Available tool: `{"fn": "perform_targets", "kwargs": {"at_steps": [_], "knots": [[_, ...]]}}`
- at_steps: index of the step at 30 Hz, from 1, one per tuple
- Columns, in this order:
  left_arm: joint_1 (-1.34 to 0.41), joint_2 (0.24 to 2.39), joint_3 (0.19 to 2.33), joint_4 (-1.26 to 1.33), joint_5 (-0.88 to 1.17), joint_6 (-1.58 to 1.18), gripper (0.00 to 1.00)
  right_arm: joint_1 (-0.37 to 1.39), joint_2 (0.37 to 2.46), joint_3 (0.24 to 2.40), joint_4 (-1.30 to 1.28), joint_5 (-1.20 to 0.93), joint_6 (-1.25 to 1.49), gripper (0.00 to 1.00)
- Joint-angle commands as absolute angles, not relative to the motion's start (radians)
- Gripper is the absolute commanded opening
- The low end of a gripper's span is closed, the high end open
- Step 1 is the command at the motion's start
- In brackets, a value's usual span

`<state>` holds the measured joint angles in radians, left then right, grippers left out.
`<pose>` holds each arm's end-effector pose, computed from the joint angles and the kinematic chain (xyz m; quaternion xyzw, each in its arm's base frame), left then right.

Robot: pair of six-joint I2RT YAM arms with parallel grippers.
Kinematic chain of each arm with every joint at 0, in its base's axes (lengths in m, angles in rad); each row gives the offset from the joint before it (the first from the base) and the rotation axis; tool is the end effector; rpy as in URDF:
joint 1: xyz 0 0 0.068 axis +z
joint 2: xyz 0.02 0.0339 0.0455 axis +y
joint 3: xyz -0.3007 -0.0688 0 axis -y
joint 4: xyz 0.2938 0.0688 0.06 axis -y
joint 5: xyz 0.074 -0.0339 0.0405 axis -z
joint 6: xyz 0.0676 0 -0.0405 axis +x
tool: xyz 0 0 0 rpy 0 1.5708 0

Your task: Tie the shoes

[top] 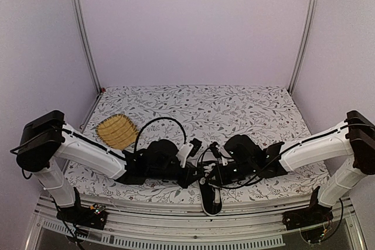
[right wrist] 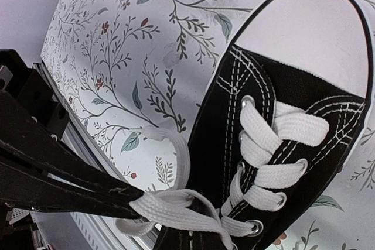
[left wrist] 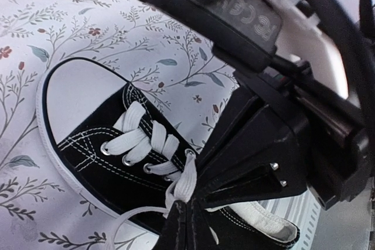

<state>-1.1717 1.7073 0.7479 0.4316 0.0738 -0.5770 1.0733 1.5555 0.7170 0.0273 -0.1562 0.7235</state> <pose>0.1512 -0.3713 0.1340 0.2714 0.8231 -0.4024 0.2948 0.1594 0.3156 0.1337 -0.1896 0.9067 0.3343 0.1735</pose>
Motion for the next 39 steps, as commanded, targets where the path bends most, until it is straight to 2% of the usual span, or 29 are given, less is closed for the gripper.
{"fn": "perform_targets", "kwargs": {"at_steps": [1, 12, 18, 28, 31, 39], "knots": [[-1.186, 1.683, 0.726, 0.484, 0.096, -0.574, 0.0, 1.075, 1.578, 0.736, 0.021, -0.11, 0.773, 0.02], [-1.196, 1.761, 0.762, 0.476, 0.172, -0.573, 0.0, 1.074, 1.549, 0.711, 0.038, -0.084, 0.811, 0.02], [-1.194, 1.74, 0.764, 0.422, 0.086, -0.58, 0.0, 1.075, 1.535, 0.694, 0.043, -0.09, 0.809, 0.02], [-1.151, 1.631, 0.715, 0.409, 0.001, -0.593, 0.32, 1.074, 1.528, 0.677, 0.048, -0.096, 0.805, 0.02], [-1.141, 1.652, 0.726, 0.417, 0.027, -0.607, 0.36, 1.075, 1.528, 0.679, 0.05, -0.097, 0.805, 0.02], [-1.128, 1.753, 0.794, 0.423, 0.099, -0.67, 0.4, 1.075, 1.526, 0.678, 0.049, -0.094, 0.804, 0.02]]}}
